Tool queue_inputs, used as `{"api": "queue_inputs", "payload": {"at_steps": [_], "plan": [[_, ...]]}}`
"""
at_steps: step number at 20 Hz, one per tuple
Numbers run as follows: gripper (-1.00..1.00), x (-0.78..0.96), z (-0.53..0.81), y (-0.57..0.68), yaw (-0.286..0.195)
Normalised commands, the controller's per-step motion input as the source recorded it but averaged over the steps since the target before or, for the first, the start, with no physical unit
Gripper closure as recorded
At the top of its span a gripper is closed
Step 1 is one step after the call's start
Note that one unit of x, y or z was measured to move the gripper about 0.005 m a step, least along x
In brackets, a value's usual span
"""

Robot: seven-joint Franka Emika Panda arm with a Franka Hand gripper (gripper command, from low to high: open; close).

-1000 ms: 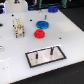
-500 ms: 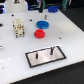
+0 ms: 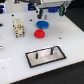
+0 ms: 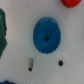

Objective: Insert the blue gear onto the right peg, followed by the red gear

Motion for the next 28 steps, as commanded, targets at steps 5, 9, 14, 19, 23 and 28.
{"api": "queue_inputs", "payload": {"at_steps": [5, 9, 14, 19, 23, 28], "plan": [[-1.00, -0.43, -0.47, 0.05, 0.000], [-1.00, -0.40, -0.44, -0.08, 0.000], [-1.00, -0.36, -0.43, -0.06, 0.000], [-1.00, -0.33, -0.40, -0.02, 0.000], [1.00, -0.38, -0.23, -0.02, 0.000], [1.00, -0.29, -0.13, 0.00, 0.000]]}}
